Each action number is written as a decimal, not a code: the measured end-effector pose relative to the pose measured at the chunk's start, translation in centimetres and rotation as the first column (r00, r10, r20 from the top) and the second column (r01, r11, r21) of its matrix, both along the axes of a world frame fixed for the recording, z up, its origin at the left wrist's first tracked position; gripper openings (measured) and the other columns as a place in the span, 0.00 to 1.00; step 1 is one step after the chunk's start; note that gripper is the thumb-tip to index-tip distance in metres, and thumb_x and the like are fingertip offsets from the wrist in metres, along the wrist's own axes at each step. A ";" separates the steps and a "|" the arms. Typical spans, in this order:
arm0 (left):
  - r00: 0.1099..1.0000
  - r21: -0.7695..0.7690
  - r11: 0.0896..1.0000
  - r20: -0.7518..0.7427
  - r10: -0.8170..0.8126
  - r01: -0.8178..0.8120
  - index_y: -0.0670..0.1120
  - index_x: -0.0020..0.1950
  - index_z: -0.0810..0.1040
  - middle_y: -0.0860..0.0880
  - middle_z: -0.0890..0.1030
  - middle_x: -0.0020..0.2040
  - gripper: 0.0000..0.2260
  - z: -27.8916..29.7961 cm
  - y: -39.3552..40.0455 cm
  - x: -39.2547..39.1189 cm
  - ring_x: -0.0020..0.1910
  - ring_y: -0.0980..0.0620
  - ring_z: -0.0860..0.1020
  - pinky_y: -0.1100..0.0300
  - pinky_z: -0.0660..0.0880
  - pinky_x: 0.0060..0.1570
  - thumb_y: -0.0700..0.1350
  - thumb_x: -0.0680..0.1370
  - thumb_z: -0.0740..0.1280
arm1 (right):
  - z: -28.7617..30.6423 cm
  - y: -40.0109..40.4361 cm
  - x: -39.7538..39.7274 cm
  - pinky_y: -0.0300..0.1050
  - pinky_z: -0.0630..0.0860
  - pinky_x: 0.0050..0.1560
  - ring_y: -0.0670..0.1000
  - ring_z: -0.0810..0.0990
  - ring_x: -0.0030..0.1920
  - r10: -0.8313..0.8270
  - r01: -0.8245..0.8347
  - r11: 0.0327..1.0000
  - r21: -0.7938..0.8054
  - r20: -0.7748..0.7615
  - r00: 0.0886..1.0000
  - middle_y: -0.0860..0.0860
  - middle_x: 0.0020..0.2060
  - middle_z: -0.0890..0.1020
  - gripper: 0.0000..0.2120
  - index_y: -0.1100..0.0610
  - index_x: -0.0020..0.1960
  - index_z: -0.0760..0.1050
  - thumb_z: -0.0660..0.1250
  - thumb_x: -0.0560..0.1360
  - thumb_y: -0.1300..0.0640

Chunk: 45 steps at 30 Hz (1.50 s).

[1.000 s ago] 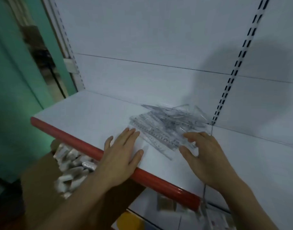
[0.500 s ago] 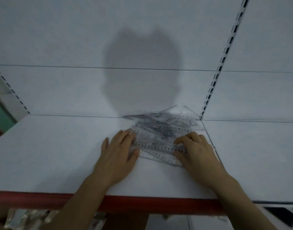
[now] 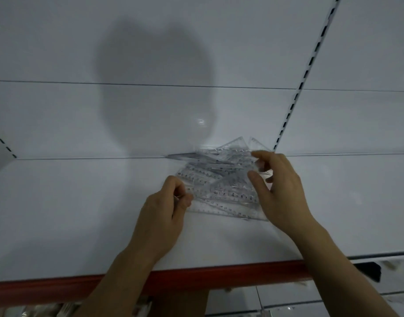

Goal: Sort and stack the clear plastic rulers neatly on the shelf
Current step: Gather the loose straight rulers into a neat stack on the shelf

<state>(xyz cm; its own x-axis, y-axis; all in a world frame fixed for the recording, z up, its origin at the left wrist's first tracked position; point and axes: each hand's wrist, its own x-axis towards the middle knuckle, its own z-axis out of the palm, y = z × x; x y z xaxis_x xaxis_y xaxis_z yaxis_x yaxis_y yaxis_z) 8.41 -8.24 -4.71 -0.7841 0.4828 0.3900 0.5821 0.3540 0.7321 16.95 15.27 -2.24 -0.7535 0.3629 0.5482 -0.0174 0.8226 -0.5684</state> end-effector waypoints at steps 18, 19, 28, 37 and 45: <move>0.996 0.039 0.999 0.085 0.001 -0.005 0.51 0.52 0.77 0.54 0.79 0.36 0.09 -0.1 -0.4 -0.4 0.29 0.56 0.75 0.69 0.68 0.30 0.44 0.85 0.57 | -4.2 -0.9 0.9 0.49 0.64 0.51 0.49 0.70 0.57 -0.075 -0.031 0.955 0.296 0.340 0.937 0.43 0.52 0.73 0.22 0.44 0.65 0.78 0.57 0.77 0.37; 0.996 0.036 0.999 0.088 0.003 -0.006 0.51 0.52 0.77 0.54 0.78 0.35 0.09 -0.2 -0.4 -0.4 0.29 0.57 0.75 0.69 0.67 0.30 0.44 0.85 0.57 | -4.2 -0.9 0.9 0.50 0.64 0.51 0.49 0.70 0.57 -0.072 -0.029 0.957 0.290 0.331 0.941 0.42 0.52 0.73 0.20 0.43 0.63 0.78 0.58 0.78 0.38; 0.995 0.012 1.000 0.097 0.009 -0.010 0.51 0.53 0.77 0.54 0.79 0.36 0.10 -0.1 -0.3 -0.2 0.27 0.57 0.73 0.69 0.68 0.29 0.43 0.84 0.57 | -3.6 -1.0 0.7 0.52 0.66 0.55 0.50 0.71 0.57 -0.013 -0.116 0.933 0.340 0.354 0.935 0.43 0.53 0.73 0.15 0.43 0.63 0.76 0.60 0.79 0.43; 0.990 0.118 0.990 0.124 0.067 -0.082 0.53 0.57 0.75 0.56 0.80 0.42 0.10 0.3 -0.3 -0.2 0.33 0.51 0.77 0.66 0.73 0.31 0.53 0.83 0.57 | -2.4 -1.0 -1.0 0.50 0.66 0.58 0.52 0.74 0.57 0.029 -0.126 0.921 0.368 0.258 0.966 0.46 0.54 0.78 0.15 0.51 0.65 0.73 0.62 0.81 0.48; 0.942 0.266 0.956 0.333 0.032 -0.126 0.49 0.49 0.81 0.52 0.80 0.34 0.11 1.6 0.4 -0.6 0.32 0.58 0.76 0.64 0.73 0.34 0.56 0.76 0.67 | -0.5 -2.0 -1.2 0.37 0.71 0.53 0.44 0.76 0.50 0.281 -0.304 0.911 0.280 0.121 0.952 0.47 0.52 0.80 0.12 0.56 0.63 0.78 0.66 0.80 0.58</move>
